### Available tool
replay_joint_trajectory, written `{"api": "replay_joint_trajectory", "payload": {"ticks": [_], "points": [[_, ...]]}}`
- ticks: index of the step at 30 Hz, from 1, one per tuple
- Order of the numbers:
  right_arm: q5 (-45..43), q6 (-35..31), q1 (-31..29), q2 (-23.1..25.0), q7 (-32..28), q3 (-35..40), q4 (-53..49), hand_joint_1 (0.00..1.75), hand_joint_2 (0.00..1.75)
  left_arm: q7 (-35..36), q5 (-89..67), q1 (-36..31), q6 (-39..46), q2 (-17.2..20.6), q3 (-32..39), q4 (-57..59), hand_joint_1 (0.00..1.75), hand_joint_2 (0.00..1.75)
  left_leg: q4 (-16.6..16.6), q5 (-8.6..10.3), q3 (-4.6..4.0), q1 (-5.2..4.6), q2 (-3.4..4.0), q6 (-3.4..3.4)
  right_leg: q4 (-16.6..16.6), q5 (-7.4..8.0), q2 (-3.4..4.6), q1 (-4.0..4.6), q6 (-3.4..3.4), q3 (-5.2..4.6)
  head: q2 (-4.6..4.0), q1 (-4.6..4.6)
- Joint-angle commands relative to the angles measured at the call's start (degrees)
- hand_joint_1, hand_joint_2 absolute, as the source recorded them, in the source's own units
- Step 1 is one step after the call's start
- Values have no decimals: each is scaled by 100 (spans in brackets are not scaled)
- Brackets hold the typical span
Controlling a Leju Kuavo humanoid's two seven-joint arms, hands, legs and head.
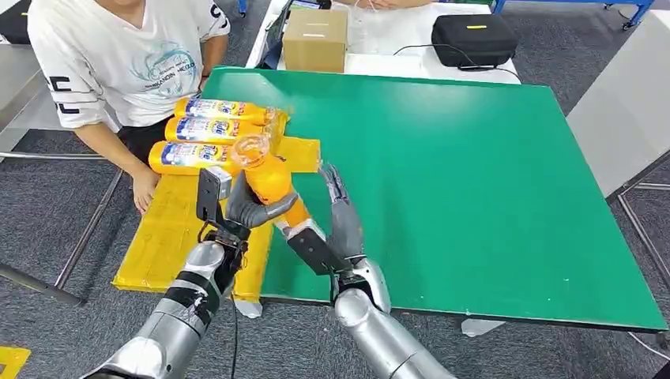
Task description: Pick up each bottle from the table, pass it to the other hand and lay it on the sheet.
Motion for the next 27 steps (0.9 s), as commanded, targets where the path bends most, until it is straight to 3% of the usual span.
{"api": "replay_joint_trajectory", "payload": {"ticks": [1, 6, 18, 23, 27], "points": [[-524, 69, 304, -374, -213, -643, -966, 0, 175, -103, -2190, -785, 1728, 855, -91, 632, 175, 175, 3, -6, 13, 10, -4, -12, 2, -7, -4, 10, -14, 16, 0, 0], [-605, 251, 452, -412, -242, -833, -1118, 0, 175, -14, -3713, -999, 2330, 1382, -228, 1018, 175, 175, -2, -2, 12, 7, 3, -8, -1, -2, 3, 6, -9, 10, 0, 0], [-714, 425, 434, -376, -354, -921, -1032, 0, 175, 449, -5122, -1134, 2652, 1715, -448, 1412, 175, 175, 0, 0, 6, 7, 0, -9, 4, -3, -1, 6, -8, 4, 0, 0], [-856, 637, 353, -433, -470, -922, -958, 0, 175, 269, -5968, -1462, 1394, 2257, -1519, 2338, 175, 175, 1, -3, 12, 10, 8, -12, 4, -3, 8, 9, -11, 8, 0, 2], [-910, 761, 240, -394, -558, -875, -741, 0, 175, 175, -6266, -1480, 962, 2329, -2012, 2739, 175, 175, 1, -5, 18, 11, 14, -13, 4, -4, 12, 10, -13, 12, 0, 2]]}}
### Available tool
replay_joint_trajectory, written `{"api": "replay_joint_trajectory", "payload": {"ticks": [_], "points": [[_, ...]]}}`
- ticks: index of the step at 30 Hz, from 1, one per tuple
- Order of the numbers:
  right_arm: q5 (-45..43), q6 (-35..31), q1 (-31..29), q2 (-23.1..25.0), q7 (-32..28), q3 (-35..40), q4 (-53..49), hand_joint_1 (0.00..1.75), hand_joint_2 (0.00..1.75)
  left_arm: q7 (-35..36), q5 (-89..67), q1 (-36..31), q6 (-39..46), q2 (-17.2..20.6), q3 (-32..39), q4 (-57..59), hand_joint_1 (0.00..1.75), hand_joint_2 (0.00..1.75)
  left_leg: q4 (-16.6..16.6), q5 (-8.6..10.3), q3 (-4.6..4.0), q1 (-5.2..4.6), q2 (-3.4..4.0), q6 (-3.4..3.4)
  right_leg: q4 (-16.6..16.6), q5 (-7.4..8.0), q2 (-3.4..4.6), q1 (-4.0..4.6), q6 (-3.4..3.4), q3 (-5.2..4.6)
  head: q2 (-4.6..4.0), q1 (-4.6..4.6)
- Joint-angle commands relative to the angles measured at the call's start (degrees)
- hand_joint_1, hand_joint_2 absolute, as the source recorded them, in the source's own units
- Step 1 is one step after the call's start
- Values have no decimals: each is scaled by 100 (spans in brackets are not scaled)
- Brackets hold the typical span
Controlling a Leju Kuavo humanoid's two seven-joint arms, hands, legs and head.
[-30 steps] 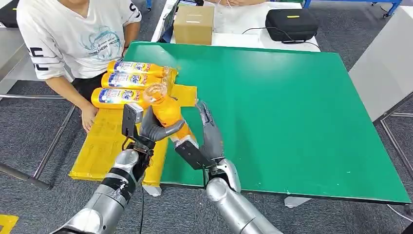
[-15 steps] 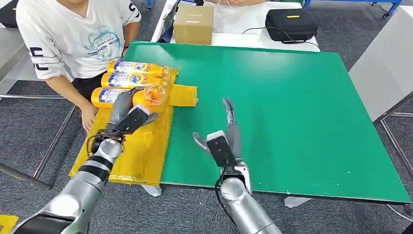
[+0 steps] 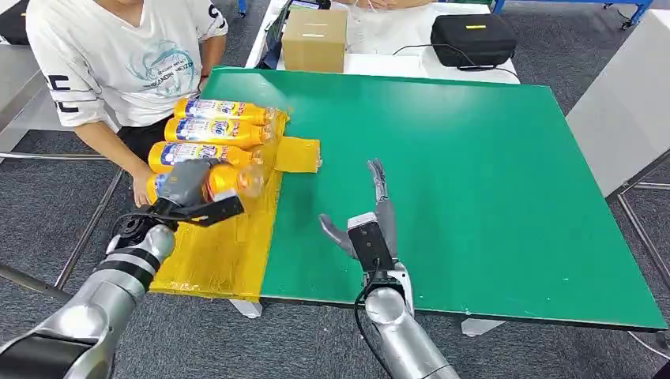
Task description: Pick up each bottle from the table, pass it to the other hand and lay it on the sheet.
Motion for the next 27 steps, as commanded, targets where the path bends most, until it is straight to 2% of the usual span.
{"api": "replay_joint_trajectory", "payload": {"ticks": [1, 10, 12, 13, 18, 20, 23, 27], "points": [[-136, 229, -355, -97, -171, -28, 438, 0, 175, -131, -542, -522, -810, 494, -1575, 1553, 175, 175, -1, -3, 8, 4, 5, -5, 0, -1, 6, 4, -7, 5, 0, -2], [-188, 330, -477, -57, -209, 63, 609, 0, 175, -242, -505, -416, -991, 401, -1728, 1592, 175, 175, -3, -6, 23, 8, 13, -10, -2, -1, 15, 8, -13, 22, 0, -2], [-204, 338, -504, -36, -225, 84, 656, 0, 175, -169, -516, -281, -748, 333, -1754, 1556, 175, 175, -6, -4, 20, 2, 10, -6, 0, -1, 12, 2, -8, 18, 0, 0], [-204, 336, -518, -29, -230, 99, 683, 0, 175, -139, -427, -200, -603, 271, -1677, 1541, 3, 175, -8, -6, 32, 6, 13, -10, -3, -2, 15, 6, -13, 29, 0, -2], [-215, 273, -617, -15, -214, 185, 884, 0, 175, -113, 170, 93, 175, -75, -1136, 1511, 0, 175, -16, -3, 50, 3, 3, -9, -10, -3, 5, 3, -12, 46, 0, -2], [-244, 243, -653, 3, -212, 206, 969, 0, 175, -546, 931, 262, 404, -287, -456, 1332, 0, 175, -14, -3, 52, 5, -4, -10, -11, -4, -1, 6, -14, 52, 0, -2], [-264, 187, -750, 33, -212, 269, 1138, 0, 175, -923, 1587, 444, 487, -539, 149, 1136, 0, 175, -13, -1, 46, 0, -11, -5, -11, -3, -3, 0, -9, 50, 0, -2], [-274, 189, -766, 25, -209, 280, 1148, 0, 175, -957, 1638, 449, 467, -533, 207, 1093, 0, 175, 0, -3, 30, 7, -18, -5, -6, -7, -13, 6, -10, 41, 0, -2]]}}
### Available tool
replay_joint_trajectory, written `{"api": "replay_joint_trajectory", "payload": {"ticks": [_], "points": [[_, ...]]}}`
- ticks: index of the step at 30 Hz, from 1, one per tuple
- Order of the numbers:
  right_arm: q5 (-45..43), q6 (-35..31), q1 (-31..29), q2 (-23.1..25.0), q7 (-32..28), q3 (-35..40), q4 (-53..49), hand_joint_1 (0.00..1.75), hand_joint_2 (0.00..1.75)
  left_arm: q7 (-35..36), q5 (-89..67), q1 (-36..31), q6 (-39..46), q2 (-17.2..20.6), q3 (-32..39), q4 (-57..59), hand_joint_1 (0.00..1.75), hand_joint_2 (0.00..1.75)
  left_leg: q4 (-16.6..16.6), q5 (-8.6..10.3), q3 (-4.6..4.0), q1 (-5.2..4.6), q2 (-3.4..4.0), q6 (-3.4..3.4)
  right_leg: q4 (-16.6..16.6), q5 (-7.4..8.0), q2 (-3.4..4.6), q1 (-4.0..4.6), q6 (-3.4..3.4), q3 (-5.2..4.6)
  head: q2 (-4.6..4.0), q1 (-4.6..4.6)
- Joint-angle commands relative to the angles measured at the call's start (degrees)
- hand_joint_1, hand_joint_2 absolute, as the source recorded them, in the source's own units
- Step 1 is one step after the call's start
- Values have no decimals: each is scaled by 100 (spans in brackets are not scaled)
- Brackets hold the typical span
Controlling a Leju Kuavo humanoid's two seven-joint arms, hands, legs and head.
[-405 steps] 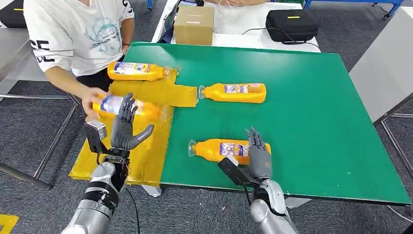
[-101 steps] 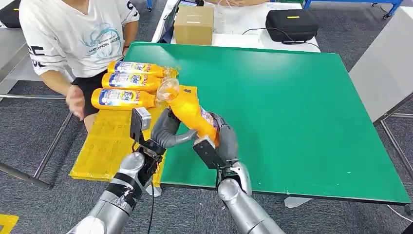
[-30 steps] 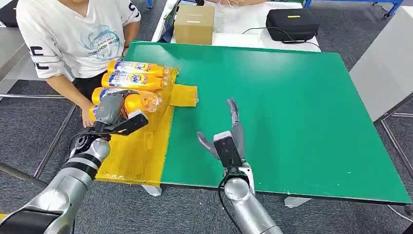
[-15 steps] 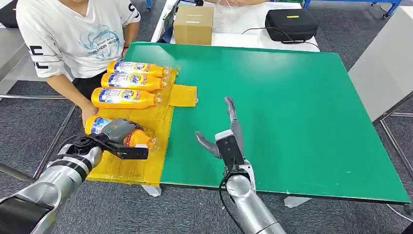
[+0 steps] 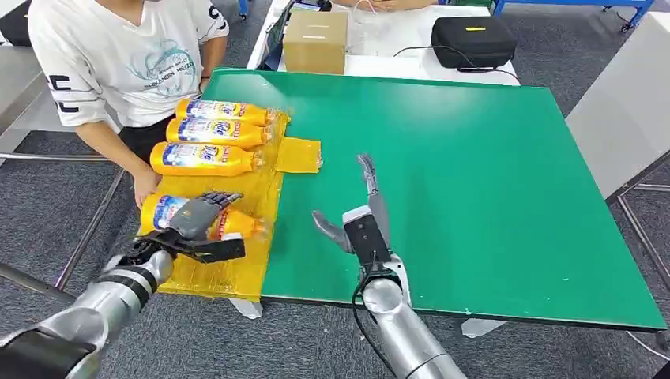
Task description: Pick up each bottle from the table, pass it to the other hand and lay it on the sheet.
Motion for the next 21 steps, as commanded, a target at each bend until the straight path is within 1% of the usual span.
{"api": "replay_joint_trajectory", "payload": {"ticks": [1, 2, 3, 4, 5, 6, 8, 10, 13, 15, 16, 17, 19, 20, 21], "points": [[-35, -65, -395, -58, 9, 235, 679, 0, 175, -324, 541, 265, -9, -516, 1184, -63, 0, 175, 1, -7, 9, 9, -6, -5, -6, -6, -5, 9, -8, 16, 0, 2], [-18, -92, -381, -80, 28, 250, 653, 0, 175, -479, 754, 296, -47, -543, 1378, -139, 0, 175, -2, -10, 21, 11, -8, -9, -10, -9, -5, 11, -13, 28, 0, 4], [-12, -119, -371, -94, 49, 246, 634, 0, 175, -616, 1016, 341, -183, -583, 1566, -287, 0, 175, -2, -7, 13, 6, 3, -8, -5, -5, 5, 7, -10, 17, 0, 0], [-12, -129, -354, -116, 53, 237, 600, 0, 175, -616, 1293, 489, -358, -575, 1613, -702, 0, 175, -3, -4, 6, 3, -1, -6, -4, -3, 2, 4, -6, 9, 0, 0], [-12, -129, -354, -116, 53, 237, 600, 0, 175, -616, 1293, 489, -358, -575, 1613, -702, 0, 175, -1, -9, 14, 7, 0, -11, -3, -7, 3, 9, -13, 16, 0, 0], [-12, -129, -354, -116, 53, 237, 600, 0, 175, -616, 1293, 489, -358, -575, 1613, -702, 0, 175, 0, -4, 3, 6, -7, -7, -4, -4, -4, 8, -8, 5, 0, 0], [19, -132, -301, -155, 46, 216, 492, 0, 175, -616, 2264, 906, -1029, -515, 1607, -1772, 0, 175, 1, -6, 4, 8, -8, -9, -4, -7, -8, 10, -11, 6, 0, 0], [40, -107, -250, -172, 60, 208, 385, 0, 175, -616, 2964, 1164, -1433, -501, 1645, -2436, 0, 175, 3, -10, 5, 12, -1, -10, -5, -7, -1, 14, -12, 7, 0, 0], [40, -107, -250, -172, 60, 208, 385, 0, 175, -616, 2964, 1164, -1433, -501, 1645, -2436, 0, 175, 3, -6, -7, 9, 6, -5, -2, -2, 3, 10, -5, -11, 0, -2], [40, -107, -250, -172, 60, 208, 385, 0, 175, -616, 2964, 1164, -1433, -501, 1645, -2436, 0, 175, 2, -7, -3, 9, 4, -7, -3, -5, -1, 10, -7, -5, 0, 2], [61, -106, -218, -175, 82, 201, 315, 0, 175, -616, 3368, 1305, -1672, -549, 1728, -2837, 0, 175, 1, -7, -1, 11, 2, -8, -5, -5, -2, 12, -9, -1, 0, 0], [60, -90, -212, -178, 82, 203, 299, 0, 175, -616, 3430, 1316, -1702, -567, 1754, -2872, 0, 175, 2, -5, -9, 8, 4, -6, -3, -3, 0, 8, -6, -10, 0, 0], [69, -101, -111, -167, 63, 175, 123, 0, 175, -616, 3982, 1439, -2264, -812, 2022, -3273, 0, 175, 5, -7, -11, 9, 2, -6, -3, -4, -1, 10, -7, -9, 0, 0], [116, -163, -32, -141, 69, 163, -12, 0, 175, -616, 4188, 1323, -2517, -1072, 2215, -2954, 0, 175, 1, -3, -16, 6, 1, -4, -2, -2, -3, 7, -4, -15, 0, 0], [99, -181, 59, -113, 77, 147, -129, 0, 175, -574, 4146, 1276, -2528, -1236, 2200, -2926, 0, 175, 5, -9, -7, 12, -5, -8, -2, -9, -8, 13, -9, -3, 0, 0]]}}
